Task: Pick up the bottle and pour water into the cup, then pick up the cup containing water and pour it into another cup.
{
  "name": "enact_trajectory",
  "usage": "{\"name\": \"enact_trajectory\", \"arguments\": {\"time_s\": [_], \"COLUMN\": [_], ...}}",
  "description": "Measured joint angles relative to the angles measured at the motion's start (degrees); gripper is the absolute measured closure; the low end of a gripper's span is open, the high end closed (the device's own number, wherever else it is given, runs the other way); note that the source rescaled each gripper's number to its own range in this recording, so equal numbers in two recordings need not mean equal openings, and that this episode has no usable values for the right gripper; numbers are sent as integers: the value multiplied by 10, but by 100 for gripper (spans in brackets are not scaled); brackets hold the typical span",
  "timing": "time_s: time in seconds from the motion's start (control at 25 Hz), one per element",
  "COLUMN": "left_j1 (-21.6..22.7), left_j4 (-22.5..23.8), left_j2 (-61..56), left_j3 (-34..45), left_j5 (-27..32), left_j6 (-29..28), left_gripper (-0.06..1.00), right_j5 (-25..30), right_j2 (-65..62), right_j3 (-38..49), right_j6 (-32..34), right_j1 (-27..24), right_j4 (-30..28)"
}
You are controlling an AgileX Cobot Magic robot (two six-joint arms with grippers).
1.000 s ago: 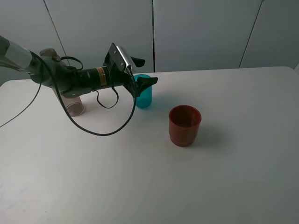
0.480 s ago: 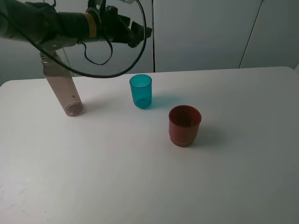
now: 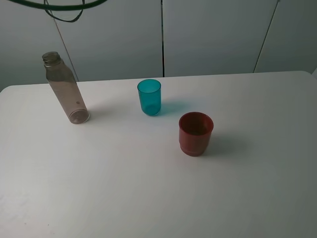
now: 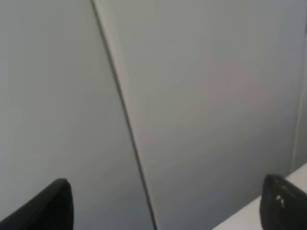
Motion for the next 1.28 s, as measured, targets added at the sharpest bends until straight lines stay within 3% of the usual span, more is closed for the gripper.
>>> {"name": "enact_trajectory", "arguments": {"time_s": [0.36, 0.52, 0.76, 0.92, 1.28], "left_j1": [66, 116, 164, 171, 172], "left_j4": [-274, -353, -386, -397, -486], "left_j2": [-120, -225, -402, -514, -664], "left_j3": [72, 143, 242, 293, 378], "left_j5": [174, 259, 357, 418, 543], "left_j6": [250, 304, 333, 370, 434], "left_gripper": [-4, -4, -4, -4, -4], "right_j5": [0, 0, 0, 0, 0], "right_j2": [0, 0, 0, 0, 0], "right_j3": [0, 0, 0, 0, 0], "right_j6": [0, 0, 0, 0, 0], "right_j1": [0, 0, 0, 0, 0], "right_j4": [0, 0, 0, 0, 0]}}
